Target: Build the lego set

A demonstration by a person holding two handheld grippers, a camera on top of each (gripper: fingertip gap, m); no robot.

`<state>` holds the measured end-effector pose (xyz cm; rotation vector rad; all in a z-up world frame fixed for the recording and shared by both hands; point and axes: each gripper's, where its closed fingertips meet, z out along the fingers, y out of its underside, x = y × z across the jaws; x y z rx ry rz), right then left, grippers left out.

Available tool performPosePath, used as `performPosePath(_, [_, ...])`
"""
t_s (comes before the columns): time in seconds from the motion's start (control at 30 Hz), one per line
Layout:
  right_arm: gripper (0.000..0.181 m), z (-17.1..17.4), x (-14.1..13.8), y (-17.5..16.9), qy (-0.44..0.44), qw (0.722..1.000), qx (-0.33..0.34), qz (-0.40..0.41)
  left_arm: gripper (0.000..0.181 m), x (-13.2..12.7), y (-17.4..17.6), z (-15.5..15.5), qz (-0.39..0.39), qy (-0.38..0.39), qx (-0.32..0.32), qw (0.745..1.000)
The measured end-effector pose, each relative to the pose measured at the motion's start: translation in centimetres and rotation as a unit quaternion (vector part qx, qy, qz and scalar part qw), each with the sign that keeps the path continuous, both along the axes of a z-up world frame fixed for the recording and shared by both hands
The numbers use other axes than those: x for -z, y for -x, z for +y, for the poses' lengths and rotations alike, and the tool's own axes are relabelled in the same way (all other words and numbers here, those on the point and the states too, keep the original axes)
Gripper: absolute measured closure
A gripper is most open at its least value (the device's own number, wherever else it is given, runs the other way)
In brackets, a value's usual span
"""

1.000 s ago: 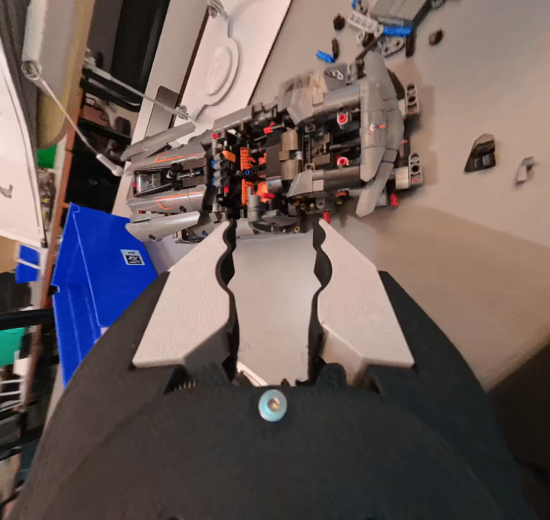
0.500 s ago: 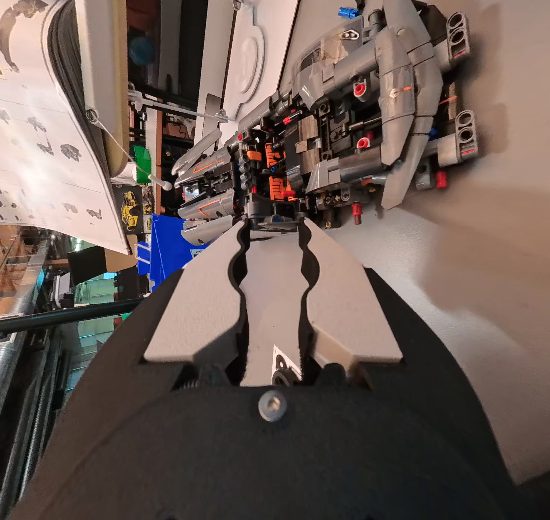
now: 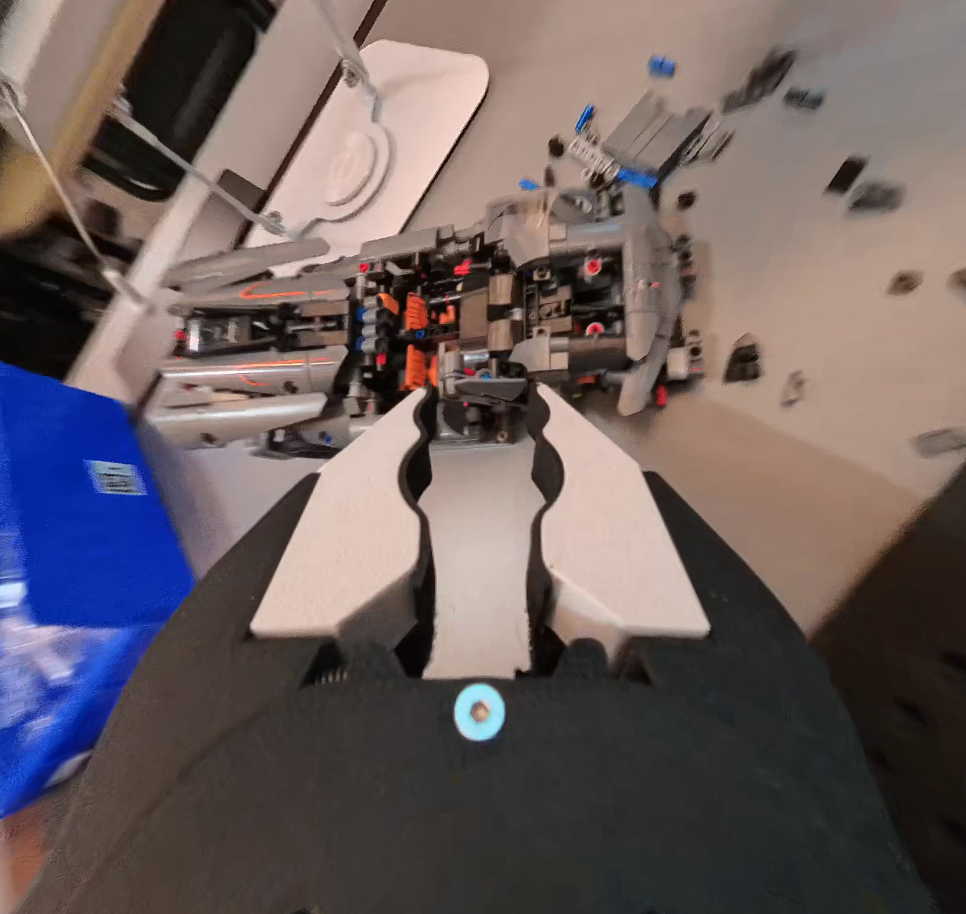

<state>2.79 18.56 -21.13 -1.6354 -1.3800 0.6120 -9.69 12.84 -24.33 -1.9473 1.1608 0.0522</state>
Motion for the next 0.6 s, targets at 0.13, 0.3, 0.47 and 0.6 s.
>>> performPosePath(0.13, [0.181,0.0,0.1,0.1,0.001,1.000,-0.001,0.000,0.148,-0.5,-0.3,-0.3,-0.111,0.068,-0.002,0.991])
performPosePath(0.3, [0.181,0.0,0.2,0.1,0.003,1.000,-0.002,-0.002,0.142,-1.5,0.0,-0.2,-0.133,0.043,0.003,0.990])
performPosePath(0.47, [0.181,0.0,0.3,0.1,0.003,1.000,-0.002,-0.003,0.134,0.4,0.3,-0.5,-0.028,0.011,0.017,0.999])
performPosePath(0.6, [0.181,0.0,0.4,0.2,0.004,1.000,-0.002,-0.005,0.140,0.4,0.2,-0.5,0.010,-0.026,0.024,0.999])
